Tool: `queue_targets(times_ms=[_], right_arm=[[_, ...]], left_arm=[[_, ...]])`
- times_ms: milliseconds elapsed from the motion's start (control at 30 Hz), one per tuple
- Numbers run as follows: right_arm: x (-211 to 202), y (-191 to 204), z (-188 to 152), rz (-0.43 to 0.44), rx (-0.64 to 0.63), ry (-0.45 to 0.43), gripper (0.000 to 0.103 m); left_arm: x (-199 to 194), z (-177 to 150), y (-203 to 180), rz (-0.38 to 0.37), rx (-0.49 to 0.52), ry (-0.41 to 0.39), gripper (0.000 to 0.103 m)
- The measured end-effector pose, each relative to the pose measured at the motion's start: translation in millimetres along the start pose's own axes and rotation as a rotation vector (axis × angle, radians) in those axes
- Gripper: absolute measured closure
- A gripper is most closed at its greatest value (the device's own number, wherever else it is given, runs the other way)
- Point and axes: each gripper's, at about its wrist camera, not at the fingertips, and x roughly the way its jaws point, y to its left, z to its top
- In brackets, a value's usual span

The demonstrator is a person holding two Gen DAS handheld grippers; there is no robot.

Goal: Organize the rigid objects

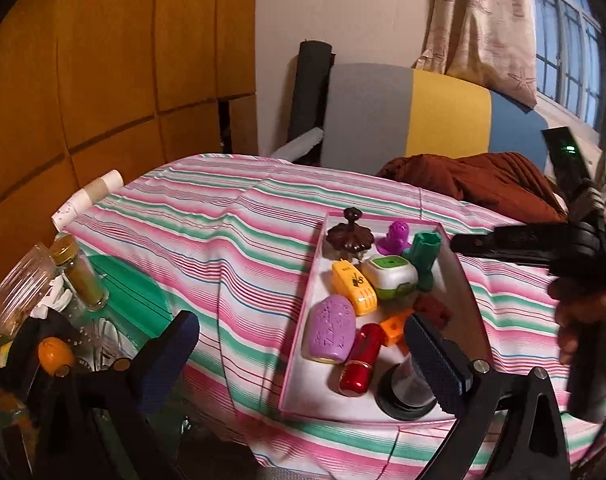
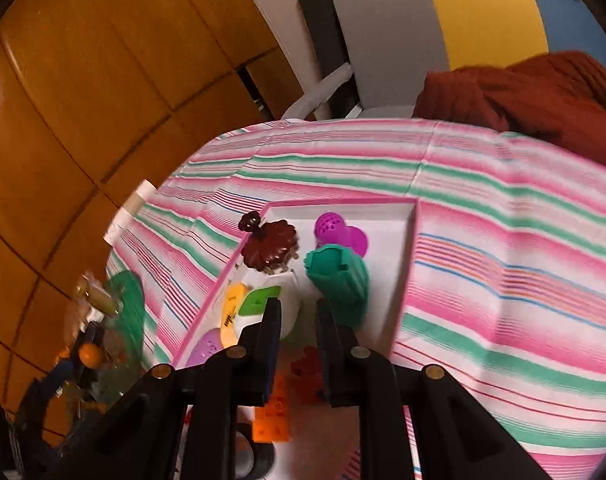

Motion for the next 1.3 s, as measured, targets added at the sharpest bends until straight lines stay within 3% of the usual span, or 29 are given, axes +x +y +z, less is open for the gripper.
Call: queue_targets(times_ms=[200,367,667,1067,1300], right_arm=[[17,30,-24,-0.082,-0.161,0.136,0.087],[17,50,-45,-0.119,-0.183,0.154,0.087],[6,59,-57,-0.189,-0.181,0.144,0.079],[-26,70,-59,-0.314,-0.150,0.045,0.047],[-33,78,-60,-0.389,-0.127,0.031,0.044]], left_arm=[[3,0,-3,-0.003,-0.015,0.017,0.000],[3,2,-2,0.048,-0.010,0.014,0.000],[7,1,3,0.127,-0.021,0.041,0.000],[-2,9,2,0.176,-0.018,0.024,0.000],[-1,14,5,0.165,-0.033,0.057,0.000]])
